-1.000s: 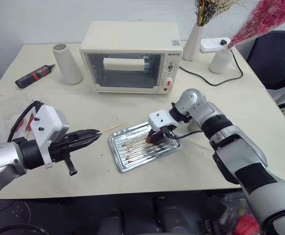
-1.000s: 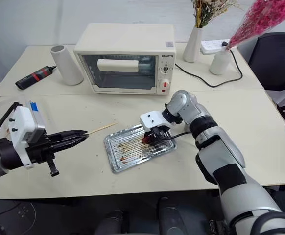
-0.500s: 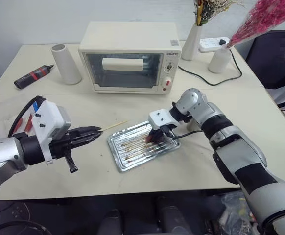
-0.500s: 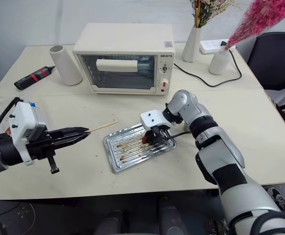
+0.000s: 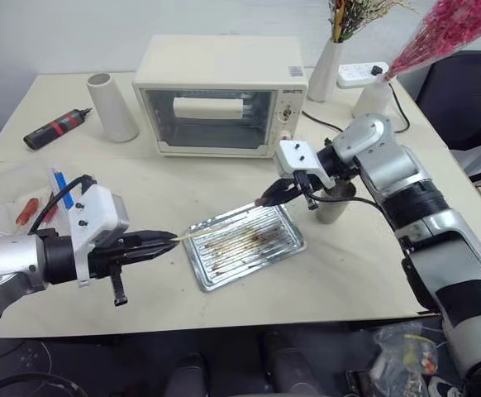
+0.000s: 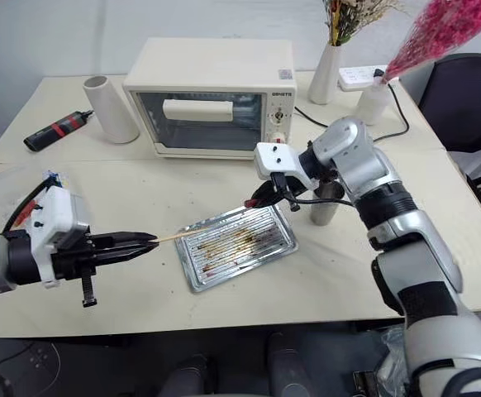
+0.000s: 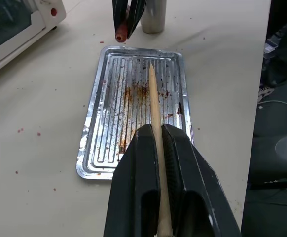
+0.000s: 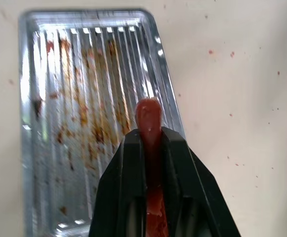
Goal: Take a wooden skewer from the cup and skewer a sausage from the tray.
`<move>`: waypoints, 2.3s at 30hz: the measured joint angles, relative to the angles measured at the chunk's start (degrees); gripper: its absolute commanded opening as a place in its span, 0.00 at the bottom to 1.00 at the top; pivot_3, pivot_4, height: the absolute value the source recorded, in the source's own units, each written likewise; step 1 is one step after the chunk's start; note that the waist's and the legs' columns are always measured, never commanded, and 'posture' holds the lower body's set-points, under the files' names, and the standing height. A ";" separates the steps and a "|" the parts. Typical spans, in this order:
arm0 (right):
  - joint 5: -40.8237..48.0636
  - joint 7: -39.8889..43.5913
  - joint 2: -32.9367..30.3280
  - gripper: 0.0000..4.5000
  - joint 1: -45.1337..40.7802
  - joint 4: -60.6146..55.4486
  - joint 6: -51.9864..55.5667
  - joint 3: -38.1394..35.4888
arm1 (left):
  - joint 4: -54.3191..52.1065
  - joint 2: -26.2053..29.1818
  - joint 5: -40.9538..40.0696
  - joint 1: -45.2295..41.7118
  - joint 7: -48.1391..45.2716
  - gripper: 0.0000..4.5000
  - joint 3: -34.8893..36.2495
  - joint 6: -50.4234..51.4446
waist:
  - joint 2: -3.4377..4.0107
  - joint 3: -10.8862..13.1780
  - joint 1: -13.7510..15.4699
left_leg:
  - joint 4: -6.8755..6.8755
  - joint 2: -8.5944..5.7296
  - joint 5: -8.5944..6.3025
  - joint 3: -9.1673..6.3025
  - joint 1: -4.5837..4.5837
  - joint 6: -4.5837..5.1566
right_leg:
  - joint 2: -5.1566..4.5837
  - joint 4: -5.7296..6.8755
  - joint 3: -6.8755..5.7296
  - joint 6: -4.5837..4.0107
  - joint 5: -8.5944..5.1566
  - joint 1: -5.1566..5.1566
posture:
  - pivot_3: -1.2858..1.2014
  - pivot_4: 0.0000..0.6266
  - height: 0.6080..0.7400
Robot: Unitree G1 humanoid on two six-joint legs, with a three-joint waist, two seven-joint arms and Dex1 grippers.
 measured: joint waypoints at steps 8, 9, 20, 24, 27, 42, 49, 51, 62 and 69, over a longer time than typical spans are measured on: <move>3.53 -0.10 -1.14 0.02 1.93 -14.69 11.19 -0.42 | 4.90 -0.26 4.16 -8.26 -1.80 0.00 -7.61 -3.51 | 0.00 0.00 0.49 | 0.02 0.00 0.00 -0.02 -0.03 0.00 | -0.02 -0.02 -0.02 -0.01 -0.01 -0.01 | 0.52 0.24 1.00; 3.66 -0.14 -1.24 0.02 2.52 -15.77 12.02 -0.45 | 5.07 -0.44 4.63 -9.14 -1.82 0.00 -8.57 -3.80 | 0.00 0.00 0.60 | 0.02 0.00 -0.01 -0.02 -0.05 0.02 | -0.04 -0.03 -0.03 -0.01 -0.01 -0.01 | 0.52 0.24 1.00; 5.07 -0.44 -1.32 0.02 3.61 -20.71 16.34 -1.37 | 6.81 -0.93 6.58 -11.29 -2.91 0.00 -11.12 -4.46 | 0.00 0.00 1.47 | 0.03 0.01 -0.01 -0.02 -0.10 0.03 | -0.04 -0.03 -0.04 0.00 0.00 -0.06 | 0.52 0.24 1.00; 4.98 -0.51 -1.09 0.02 3.61 -20.32 16.18 -1.37 | 6.79 -0.93 6.65 -11.29 -2.92 0.00 -11.04 -4.45 | 0.00 0.00 1.49 | 0.03 0.00 -0.01 -0.02 -0.10 0.03 | -0.05 -0.04 -0.04 0.00 0.00 -0.06 | 0.52 0.24 1.00; 4.73 -0.51 -0.77 0.02 3.61 -19.54 15.53 -1.37 | 6.70 -0.93 6.63 -11.29 -2.84 0.00 -10.99 -4.44 | 0.00 0.00 1.51 | 0.03 0.00 -0.01 -0.02 -0.10 0.03 | -0.03 -0.04 -0.04 0.00 0.00 -0.06 | 0.52 0.24 1.00; 0.61 -0.44 0.91 0.02 3.62 -12.06 9.03 -1.36 | 6.29 -0.83 6.47 -11.29 -2.94 0.00 -9.32 -4.26 | 0.00 0.00 1.46 | 0.03 -0.01 -0.01 -0.01 -0.10 0.03 | -0.01 -0.03 -0.04 0.00 0.00 -0.06 | 0.52 0.24 1.00; 0.65 -0.43 2.10 0.02 3.61 -11.91 9.52 -1.36 | 6.25 -0.83 6.46 -11.35 -2.92 0.00 -9.33 -4.24 | 0.00 0.00 1.47 | 0.03 0.01 -0.01 -0.01 -0.10 0.03 | -0.03 -0.01 -0.03 0.00 0.00 -0.06 | 0.52 0.24 1.00; 0.81 -0.44 2.43 0.02 3.61 -12.37 10.49 -1.37 | 6.25 -0.83 6.46 -11.51 -2.92 0.00 -9.34 -4.23 | 0.00 0.00 1.47 | 0.03 0.01 -0.01 -0.02 -0.10 0.03 | -0.03 -0.01 -0.04 0.00 0.00 -0.06 | 0.52 0.24 1.00; 1.26 -0.44 2.43 0.02 3.40 -12.88 11.66 -1.73 | 6.27 -0.82 6.51 -11.40 -3.13 0.00 -9.30 -4.24 | 0.00 0.00 1.46 | 0.03 0.01 -0.01 -0.02 -0.10 0.03 | -0.02 -0.02 -0.04 0.00 0.00 -0.06 | 0.52 0.24 1.00; 1.25 -0.43 2.39 0.02 3.37 -12.80 11.59 -1.73 | 6.30 -0.82 6.66 -11.30 -3.40 0.00 -9.30 -4.27 | 0.00 0.00 1.47 | 0.03 0.00 -0.01 -0.02 -0.10 0.03 | -0.03 -0.02 -0.04 0.00 0.00 -0.06 | 0.52 0.24 1.00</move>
